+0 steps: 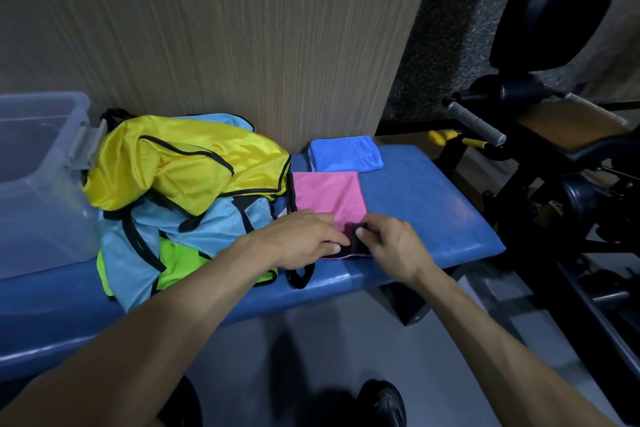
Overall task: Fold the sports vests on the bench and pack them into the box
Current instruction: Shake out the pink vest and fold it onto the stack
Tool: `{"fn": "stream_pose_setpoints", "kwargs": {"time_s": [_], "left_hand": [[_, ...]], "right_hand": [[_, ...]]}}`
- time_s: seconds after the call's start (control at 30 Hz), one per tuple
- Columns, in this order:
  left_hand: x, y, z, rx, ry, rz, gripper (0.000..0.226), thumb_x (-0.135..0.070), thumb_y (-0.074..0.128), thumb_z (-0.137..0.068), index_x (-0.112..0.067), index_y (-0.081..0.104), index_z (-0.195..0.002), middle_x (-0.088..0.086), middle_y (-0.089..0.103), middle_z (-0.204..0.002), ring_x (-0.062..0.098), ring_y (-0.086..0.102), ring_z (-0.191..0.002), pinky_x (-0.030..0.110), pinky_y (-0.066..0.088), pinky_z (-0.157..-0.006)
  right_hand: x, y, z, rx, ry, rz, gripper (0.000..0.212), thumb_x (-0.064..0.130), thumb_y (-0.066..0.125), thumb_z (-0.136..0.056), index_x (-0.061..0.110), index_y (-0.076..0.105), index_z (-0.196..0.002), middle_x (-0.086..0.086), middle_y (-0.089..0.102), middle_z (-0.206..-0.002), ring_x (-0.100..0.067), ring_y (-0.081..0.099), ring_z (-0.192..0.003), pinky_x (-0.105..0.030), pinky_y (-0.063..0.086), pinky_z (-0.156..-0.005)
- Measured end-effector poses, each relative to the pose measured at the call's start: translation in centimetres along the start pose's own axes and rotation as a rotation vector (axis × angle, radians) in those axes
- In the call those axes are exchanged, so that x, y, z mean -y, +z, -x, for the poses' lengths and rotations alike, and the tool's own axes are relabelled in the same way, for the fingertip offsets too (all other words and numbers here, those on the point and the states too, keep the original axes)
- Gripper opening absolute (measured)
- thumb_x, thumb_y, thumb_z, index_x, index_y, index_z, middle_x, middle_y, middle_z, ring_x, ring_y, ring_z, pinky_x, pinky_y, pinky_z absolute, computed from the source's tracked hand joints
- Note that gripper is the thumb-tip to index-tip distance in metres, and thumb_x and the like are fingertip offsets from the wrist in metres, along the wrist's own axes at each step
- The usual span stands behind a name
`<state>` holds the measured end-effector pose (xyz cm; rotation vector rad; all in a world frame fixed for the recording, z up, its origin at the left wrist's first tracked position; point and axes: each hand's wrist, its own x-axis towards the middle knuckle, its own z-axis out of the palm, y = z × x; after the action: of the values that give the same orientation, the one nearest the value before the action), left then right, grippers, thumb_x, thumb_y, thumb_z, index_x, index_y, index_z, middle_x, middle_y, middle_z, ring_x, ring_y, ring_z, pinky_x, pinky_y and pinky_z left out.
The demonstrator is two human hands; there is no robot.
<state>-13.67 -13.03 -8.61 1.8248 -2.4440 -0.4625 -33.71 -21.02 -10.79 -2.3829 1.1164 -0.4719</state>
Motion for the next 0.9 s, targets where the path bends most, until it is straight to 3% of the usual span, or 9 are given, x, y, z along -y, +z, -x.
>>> {"fn": "stream_pose_setpoints", "kwargs": {"time_s": [0.1, 0.17, 0.23, 0.33, 0.43, 0.57, 0.7, 0.83, 0.9], "left_hand": [[0.3, 0.1, -0.1, 0.019, -0.003, 0.019, 0.036, -0.039, 0.043, -0.108, -0.038, 0.058, -0.14, -0.008, 0.055, -0.111, 0.018, 0.051, -0.11, 0.037, 0.038, -0.102], [0.5, 0.0, 0.1, 0.016, -0.003, 0.048, 0.036, -0.04, 0.044, -0.107, -0.036, 0.058, -0.14, -0.011, 0.054, -0.11, 0.016, 0.052, -0.112, 0.035, 0.04, -0.101], [0.7, -0.3, 0.7, -0.042, 0.014, 0.098, 0.034, -0.037, 0.046, -0.107, -0.032, 0.063, -0.135, -0.011, 0.06, -0.112, 0.012, 0.056, -0.112, 0.032, 0.042, -0.098], [2.0, -0.8, 2.6, -0.346, 0.027, 0.134, 0.025, -0.03, 0.051, -0.106, -0.026, 0.07, -0.121, -0.016, 0.064, -0.107, 0.005, 0.057, -0.099, 0.028, 0.045, -0.088], [3.2, -1.5, 5.4, -0.6, -0.081, 0.2, 0.017, -0.027, 0.055, -0.103, -0.025, 0.072, -0.106, -0.015, 0.065, -0.094, 0.005, 0.057, -0.083, 0.03, 0.047, -0.074], [2.3, -0.7, 8.2, -0.433, -0.22, 0.159, 0.024, -0.057, 0.058, -0.094, -0.034, 0.066, -0.093, -0.018, 0.063, -0.085, -0.004, 0.056, -0.075, 0.029, 0.047, -0.065], [-0.4, 1.5, 8.9, -0.36, -0.326, 0.016, 0.057, -0.084, 0.058, -0.072, -0.036, 0.054, -0.104, -0.021, 0.059, -0.097, 0.0, 0.056, -0.09, 0.033, 0.051, -0.076], [-2.8, 3.5, 7.9, -0.447, -0.347, -0.079, 0.05, -0.075, 0.062, -0.077, -0.035, 0.044, -0.1, -0.017, 0.057, -0.101, 0.013, 0.058, -0.099, 0.035, 0.048, -0.072], [-3.1, 4.1, 7.5, -0.482, -0.331, -0.081, 0.038, -0.066, 0.06, -0.086, -0.032, 0.049, -0.099, -0.014, 0.052, -0.101, 0.015, 0.057, -0.1, 0.035, 0.048, -0.071]], "right_hand": [[0.7, 1.2, -0.8, -0.037, 0.098, 0.072, 0.016, 0.028, 0.066, -0.091, 0.028, 0.055, -0.08, 0.007, 0.056, -0.082, -0.025, 0.053, -0.086, -0.04, 0.046, -0.076], [1.1, 1.3, -0.8, -0.08, 0.028, 0.15, 0.01, 0.021, 0.068, -0.086, 0.025, 0.06, -0.091, 0.008, 0.05, -0.092, -0.021, 0.046, -0.089, -0.039, 0.041, -0.077], [1.2, 1.3, -0.9, -0.068, -0.117, 0.223, 0.012, 0.012, 0.064, -0.083, 0.022, 0.063, -0.088, 0.011, 0.049, -0.085, -0.022, 0.051, -0.084, -0.04, 0.04, -0.075], [0.7, 1.8, -0.8, -0.103, -0.254, 0.241, 0.016, 0.005, 0.063, -0.083, 0.021, 0.066, -0.084, 0.012, 0.052, -0.079, -0.024, 0.06, -0.074, -0.041, 0.044, -0.074], [-0.3, 2.6, -0.5, -0.116, -0.306, 0.307, 0.017, 0.015, 0.052, -0.093, 0.02, 0.068, -0.089, 0.003, 0.064, -0.083, -0.028, 0.063, -0.076, -0.044, 0.047, -0.072], [-0.8, 2.9, 0.4, -0.196, -0.336, 0.352, 0.026, 0.025, 0.044, -0.097, 0.024, 0.069, -0.092, 0.005, 0.068, -0.079, -0.024, 0.062, -0.071, -0.04, 0.042, -0.075], [-0.4, 2.6, 1.6, -0.239, -0.392, 0.382, 0.019, 0.029, 0.049, -0.097, 0.024, 0.068, -0.098, 0.007, 0.065, -0.084, -0.021, 0.059, -0.084, -0.039, 0.04, -0.082], [0.5, 2.6, 2.4, -0.153, -0.372, 0.422, 0.03, 0.04, 0.049, -0.091, 0.025, 0.065, -0.112, 0.007, 0.066, -0.096, -0.021, 0.058, -0.1, -0.042, 0.039, -0.092], [0.9, 2.6, 2.5, -0.133, -0.349, 0.452, 0.038, 0.044, 0.048, -0.09, 0.025, 0.063, -0.119, 0.006, 0.067, -0.101, -0.021, 0.058, -0.107, -0.046, 0.038, -0.096]]}}
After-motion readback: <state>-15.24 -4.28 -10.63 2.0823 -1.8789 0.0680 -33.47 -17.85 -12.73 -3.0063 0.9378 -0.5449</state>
